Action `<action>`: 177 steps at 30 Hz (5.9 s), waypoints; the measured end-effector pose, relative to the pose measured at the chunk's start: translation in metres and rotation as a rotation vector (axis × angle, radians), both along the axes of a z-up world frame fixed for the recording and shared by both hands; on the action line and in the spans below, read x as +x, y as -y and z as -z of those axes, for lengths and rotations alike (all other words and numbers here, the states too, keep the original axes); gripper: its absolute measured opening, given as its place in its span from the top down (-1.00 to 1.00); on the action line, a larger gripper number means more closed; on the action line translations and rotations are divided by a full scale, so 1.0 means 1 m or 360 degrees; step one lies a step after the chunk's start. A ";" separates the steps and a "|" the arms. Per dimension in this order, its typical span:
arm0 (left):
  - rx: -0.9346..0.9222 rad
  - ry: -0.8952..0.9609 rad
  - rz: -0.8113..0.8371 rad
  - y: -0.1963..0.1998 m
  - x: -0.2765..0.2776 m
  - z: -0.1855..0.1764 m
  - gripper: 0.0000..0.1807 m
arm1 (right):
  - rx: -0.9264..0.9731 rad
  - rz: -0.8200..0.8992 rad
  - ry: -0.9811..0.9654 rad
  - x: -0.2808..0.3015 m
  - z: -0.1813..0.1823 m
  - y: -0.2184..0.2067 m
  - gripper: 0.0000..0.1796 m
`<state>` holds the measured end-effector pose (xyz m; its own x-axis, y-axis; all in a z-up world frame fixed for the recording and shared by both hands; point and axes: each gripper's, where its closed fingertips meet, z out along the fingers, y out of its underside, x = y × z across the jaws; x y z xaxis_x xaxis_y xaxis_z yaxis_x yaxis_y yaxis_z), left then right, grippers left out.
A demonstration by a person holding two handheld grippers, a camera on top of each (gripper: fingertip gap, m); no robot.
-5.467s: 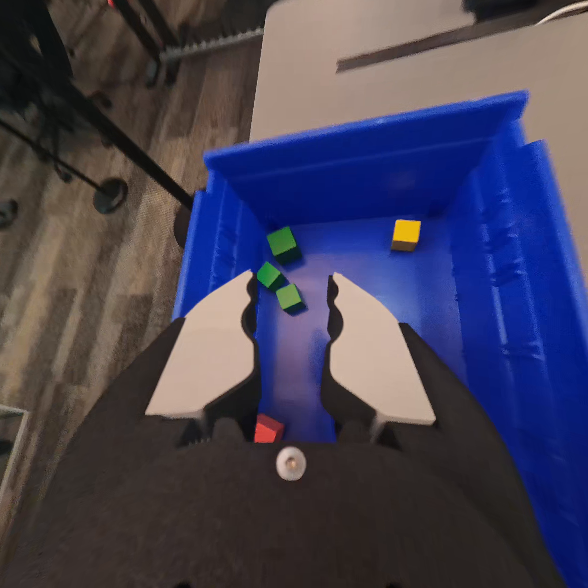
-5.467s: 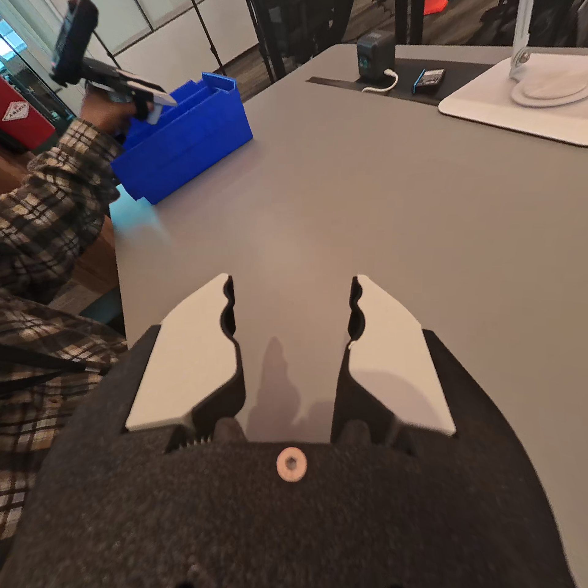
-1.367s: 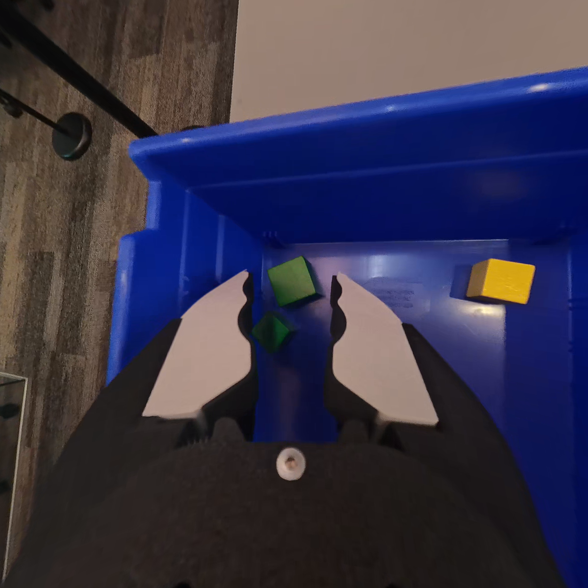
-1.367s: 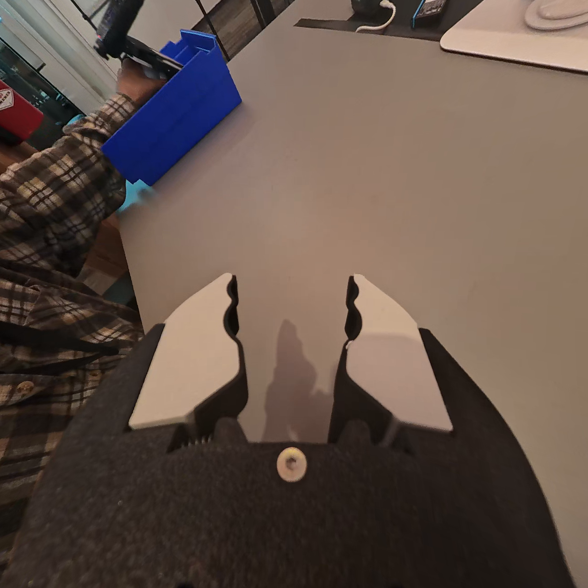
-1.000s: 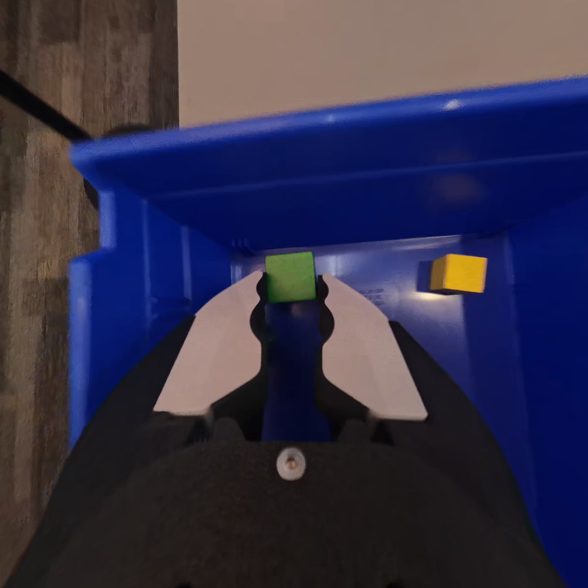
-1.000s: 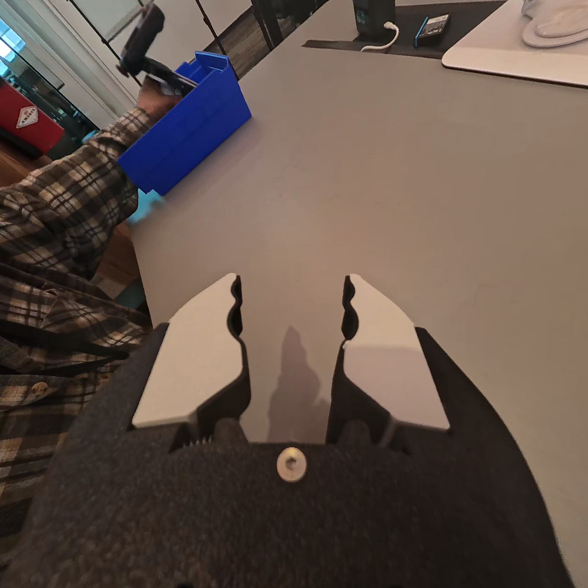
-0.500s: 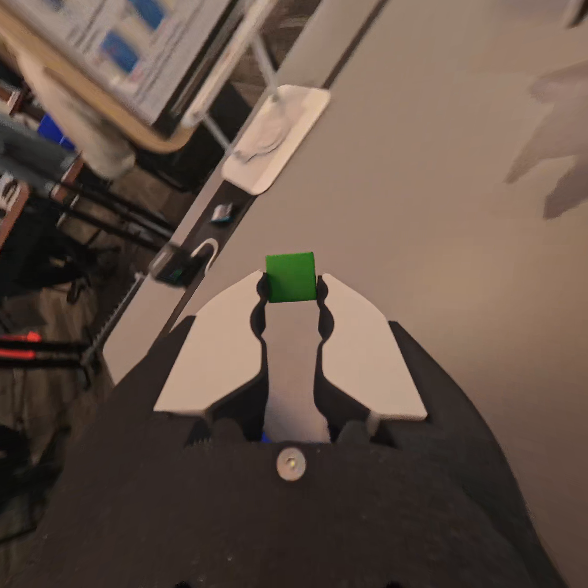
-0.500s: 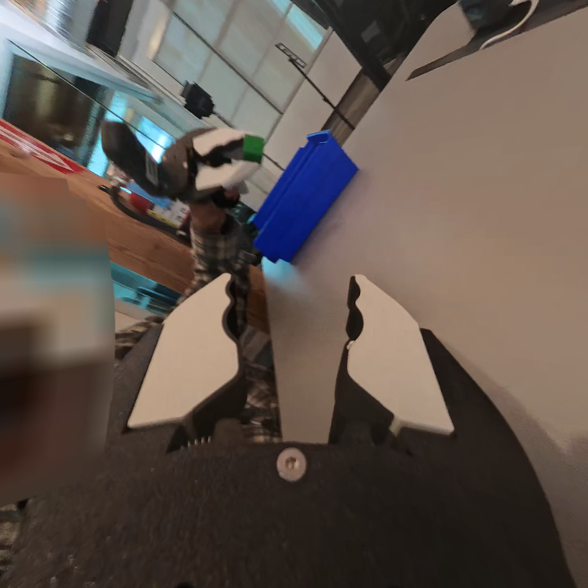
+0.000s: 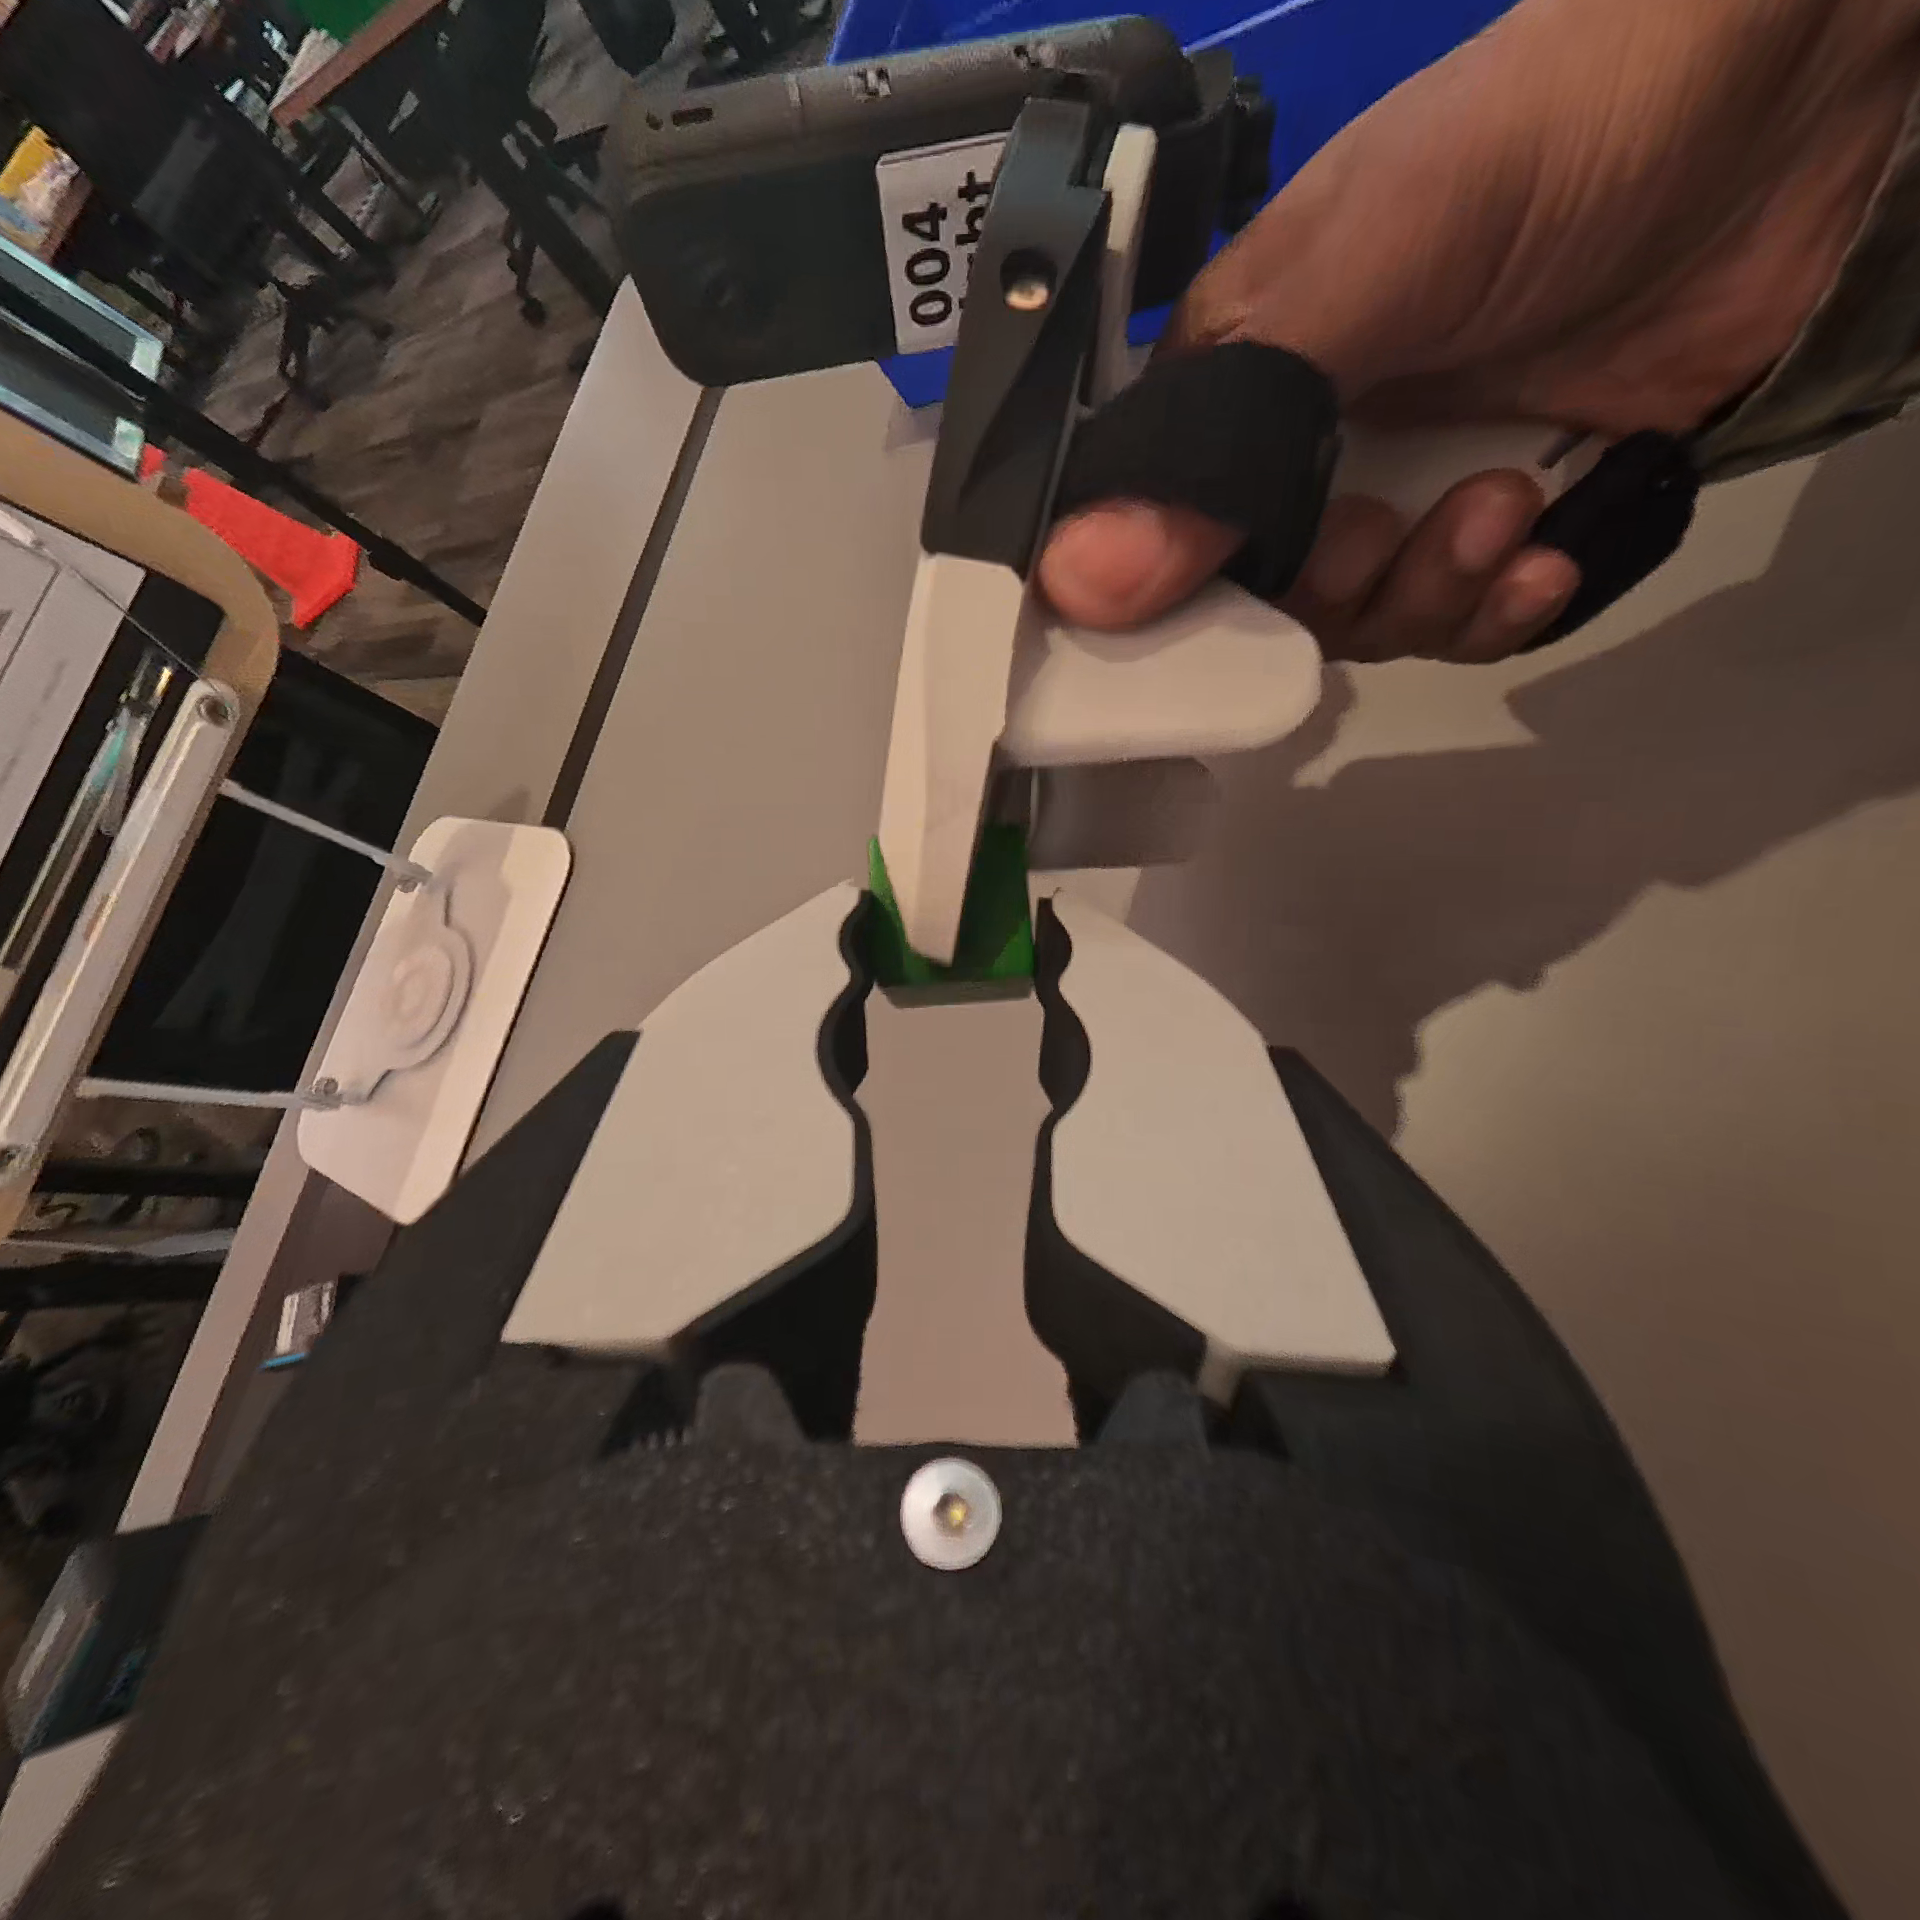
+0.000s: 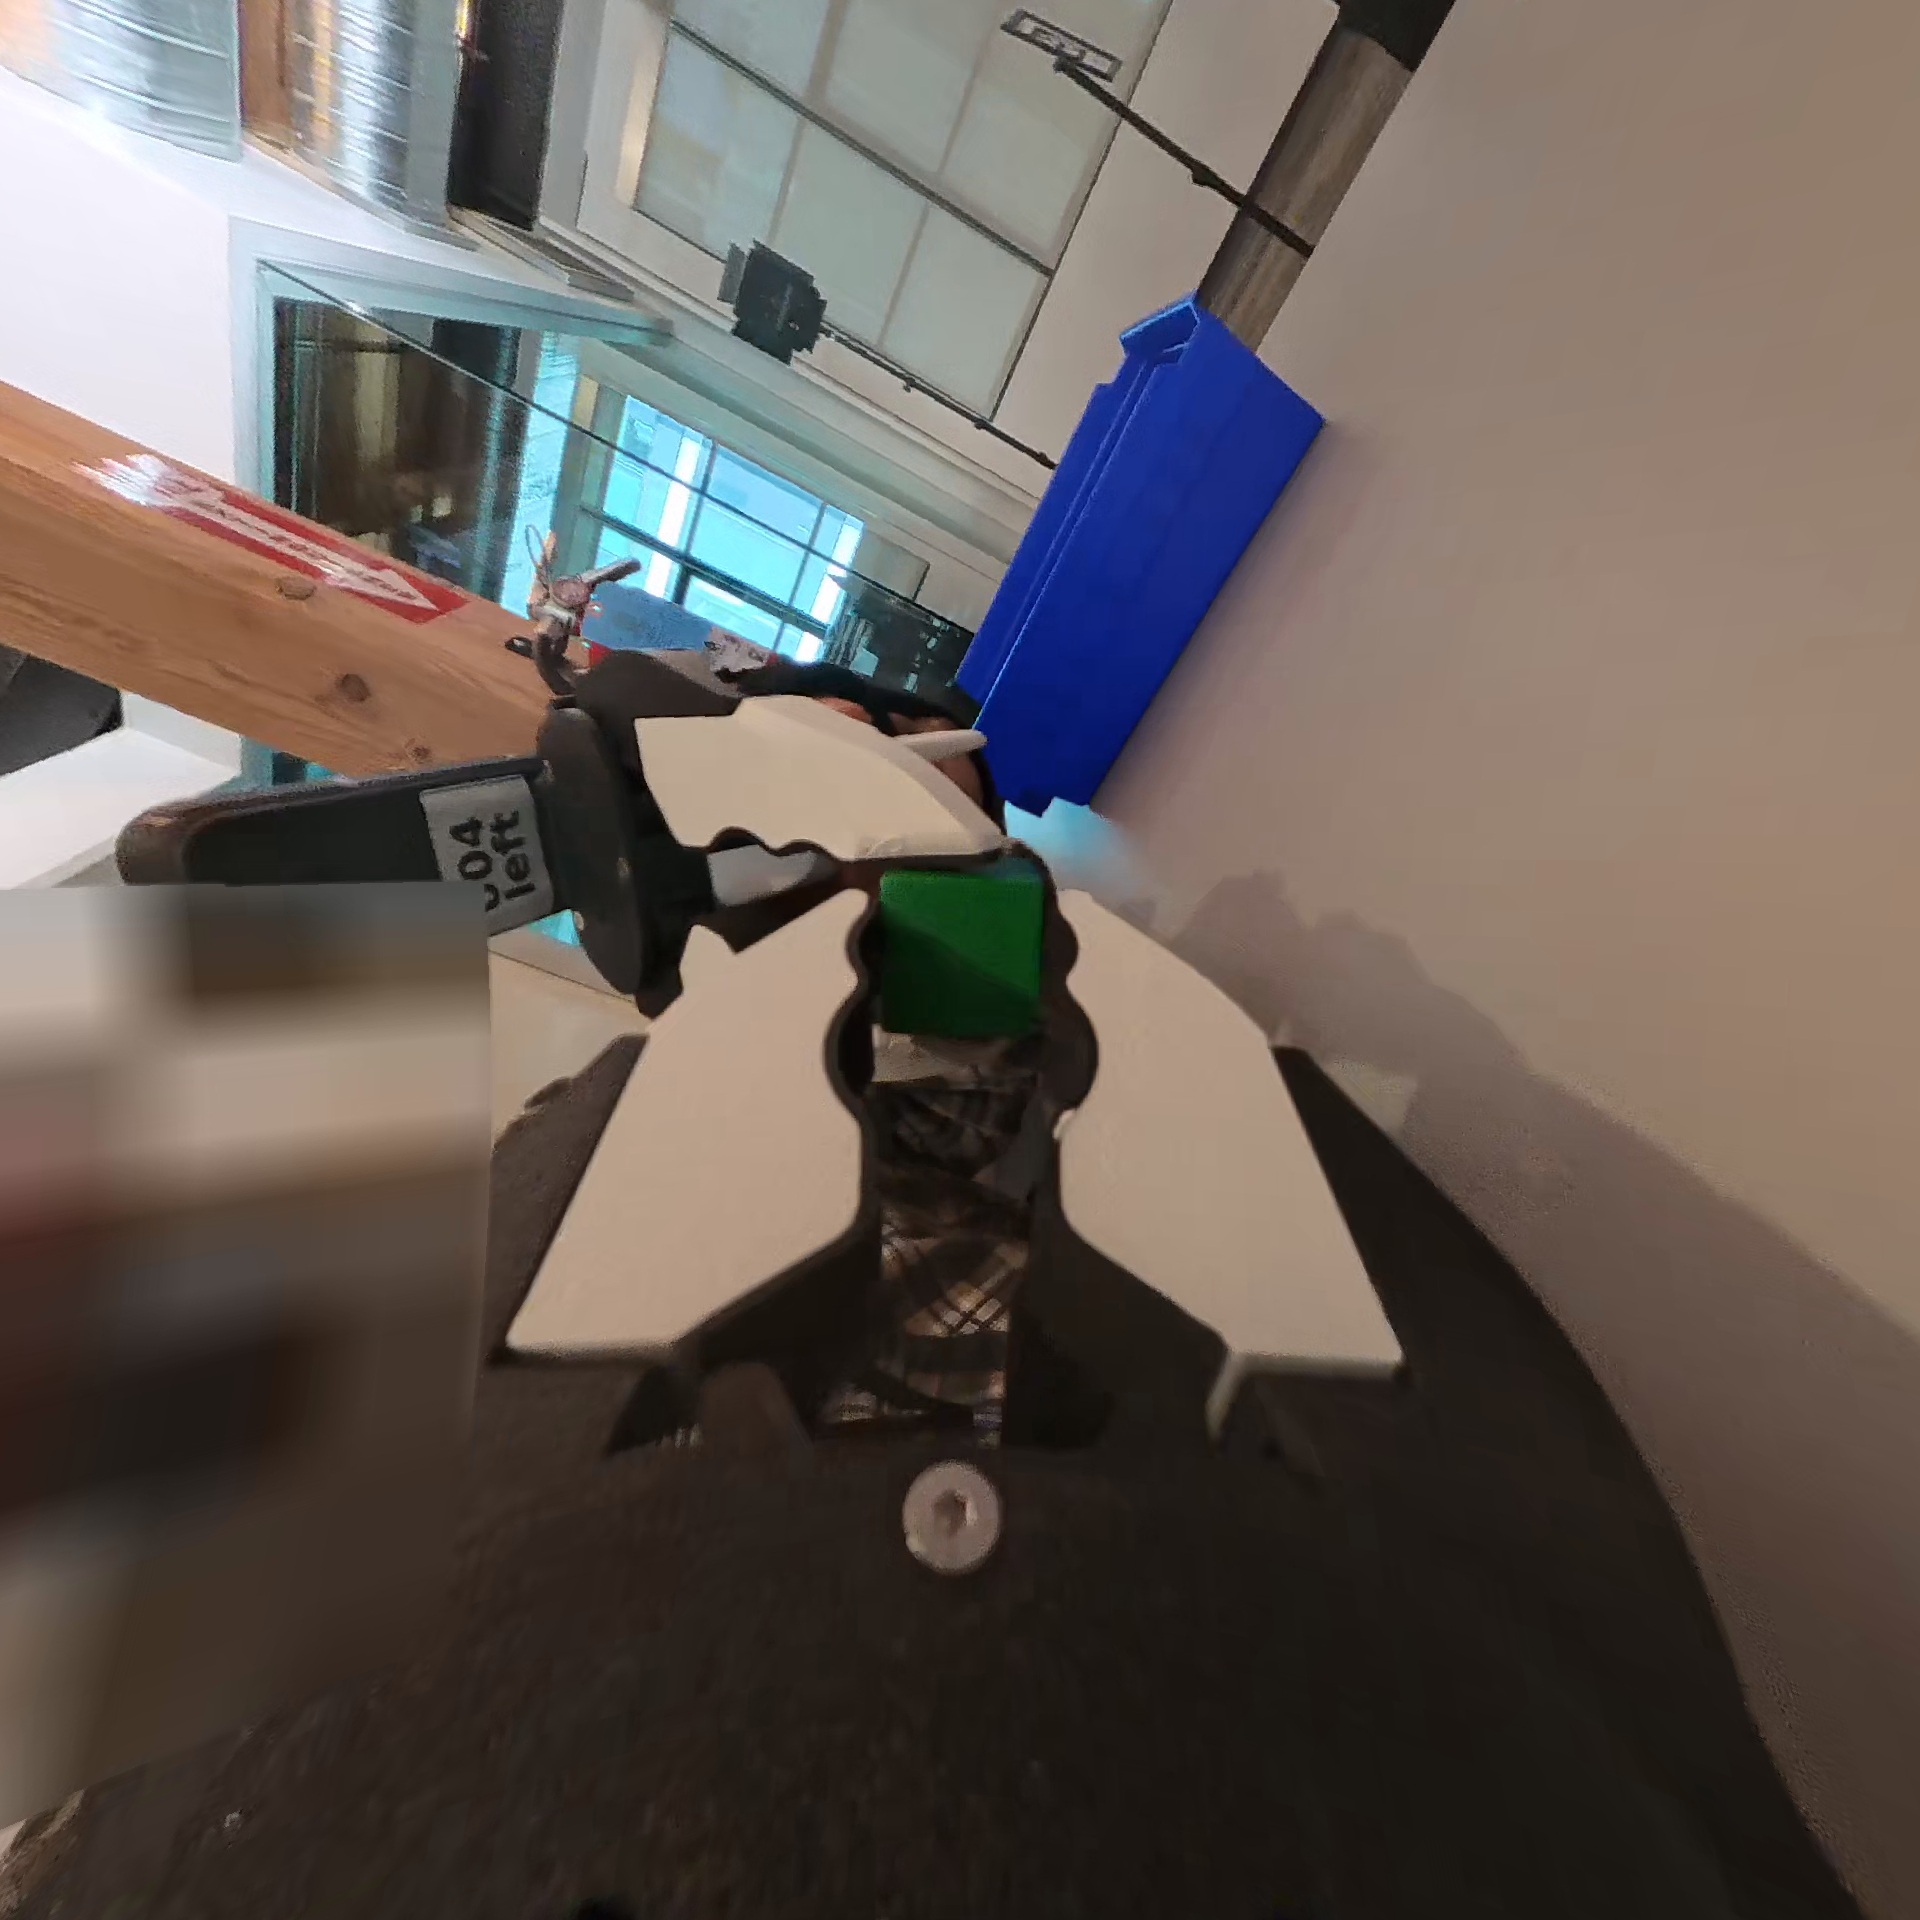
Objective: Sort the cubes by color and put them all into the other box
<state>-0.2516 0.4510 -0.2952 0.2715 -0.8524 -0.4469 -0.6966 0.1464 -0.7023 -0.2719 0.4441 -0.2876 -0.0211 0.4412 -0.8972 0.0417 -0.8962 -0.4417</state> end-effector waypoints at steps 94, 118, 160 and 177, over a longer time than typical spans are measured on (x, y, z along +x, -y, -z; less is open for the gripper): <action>-0.0837 0.0413 -0.1633 -0.095 -0.510 0.099 0.32 | 0.1575 0.0570 0.0829 -0.022 0.028 -0.041 0.15; -0.0395 0.0506 -0.1299 -0.080 -0.489 0.008 0.76 | 0.1513 0.0557 0.0786 -0.032 0.004 -0.041 0.18; -0.0478 0.0604 0.0214 0.028 0.000 0.016 0.19 | 0.0475 0.0871 0.1332 0.268 -0.014 -0.082 0.75; -0.0506 0.0612 0.0263 0.029 0.002 0.049 0.33 | -0.0030 0.0988 0.2531 0.477 0.124 -0.106 0.50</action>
<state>-0.2495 0.4217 -0.3444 0.2157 -0.9750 -0.0539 -0.3653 -0.0294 -0.9304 0.2053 0.5502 -0.4115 0.9908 0.0274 0.1324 0.0667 -0.9507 -0.3027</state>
